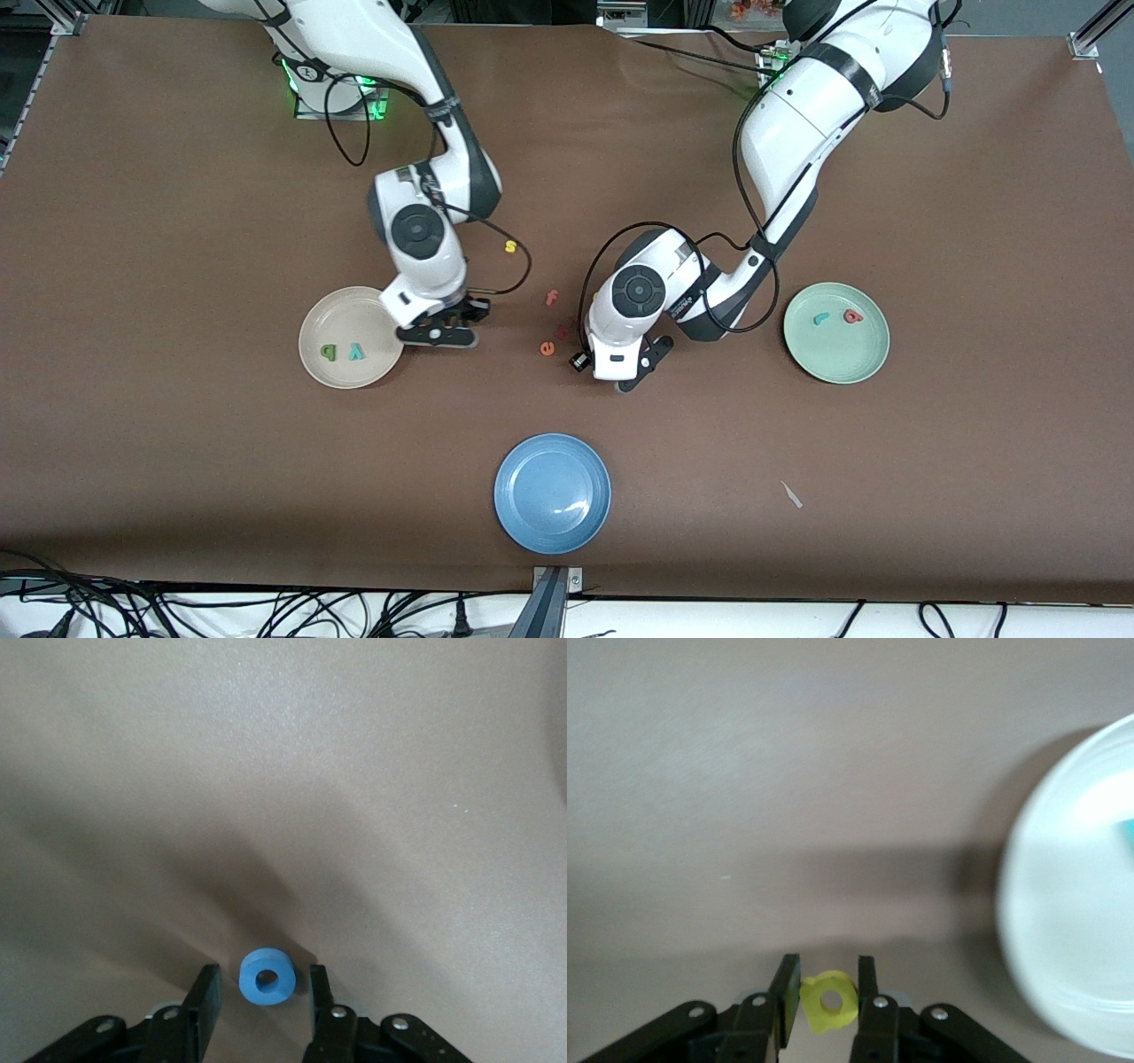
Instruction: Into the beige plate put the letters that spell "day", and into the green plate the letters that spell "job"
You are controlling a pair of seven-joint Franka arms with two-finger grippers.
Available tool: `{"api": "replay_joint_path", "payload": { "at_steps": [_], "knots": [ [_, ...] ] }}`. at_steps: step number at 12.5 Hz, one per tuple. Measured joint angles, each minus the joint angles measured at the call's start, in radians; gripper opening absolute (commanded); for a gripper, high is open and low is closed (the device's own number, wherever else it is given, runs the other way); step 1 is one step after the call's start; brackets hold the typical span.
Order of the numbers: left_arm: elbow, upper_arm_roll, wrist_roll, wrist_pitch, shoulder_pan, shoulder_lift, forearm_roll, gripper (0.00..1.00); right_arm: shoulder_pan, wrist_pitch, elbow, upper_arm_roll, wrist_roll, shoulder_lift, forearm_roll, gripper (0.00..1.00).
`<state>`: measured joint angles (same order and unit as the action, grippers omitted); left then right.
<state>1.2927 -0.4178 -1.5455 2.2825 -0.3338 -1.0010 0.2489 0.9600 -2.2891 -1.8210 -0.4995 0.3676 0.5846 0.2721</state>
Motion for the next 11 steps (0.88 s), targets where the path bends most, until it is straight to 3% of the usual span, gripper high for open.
{"api": "replay_joint_path", "payload": {
  "at_steps": [1, 4, 5, 6, 7, 8, 11],
  "knots": [
    [-0.001, 0.0, 0.0, 0.0, 0.0, 0.0, 0.0, 0.07, -0.004, 0.063, 0.005, -0.048, -0.08, -0.03, 0.02, 0.19],
    [-0.005, 0.001, 0.001, 0.001, 0.0, 0.0, 0.0, 0.0, -0.024, 0.188, 0.004, -0.202, -0.378, -0.077, 0.089, 0.21],
    [-0.009, 0.004, 0.001, 0.001, 0.002, 0.0, 0.0, 0.01, -0.035, 0.207, 0.001, -0.232, -0.433, -0.079, 0.097, 0.31],
    [-0.015, 0.005, 0.009, 0.001, 0.009, 0.001, 0.0, 0.02, -0.044, 0.221, -0.004, -0.245, -0.461, -0.079, 0.101, 0.63],
    [-0.021, 0.004, 0.043, -0.012, 0.022, 0.007, 0.0, 0.02, -0.046, 0.227, -0.009, -0.247, -0.465, -0.079, 0.103, 0.84],
    [-0.029, -0.007, 0.103, -0.063, 0.047, 0.021, 0.0, 0.02, -0.046, 0.229, -0.013, -0.247, -0.465, -0.078, 0.117, 0.94],
    [-0.045, -0.126, 0.314, -0.328, 0.203, 0.093, 0.0, 0.01, -0.063, 0.264, -0.011, -0.257, -0.465, -0.078, 0.156, 0.98]
  ]
}}
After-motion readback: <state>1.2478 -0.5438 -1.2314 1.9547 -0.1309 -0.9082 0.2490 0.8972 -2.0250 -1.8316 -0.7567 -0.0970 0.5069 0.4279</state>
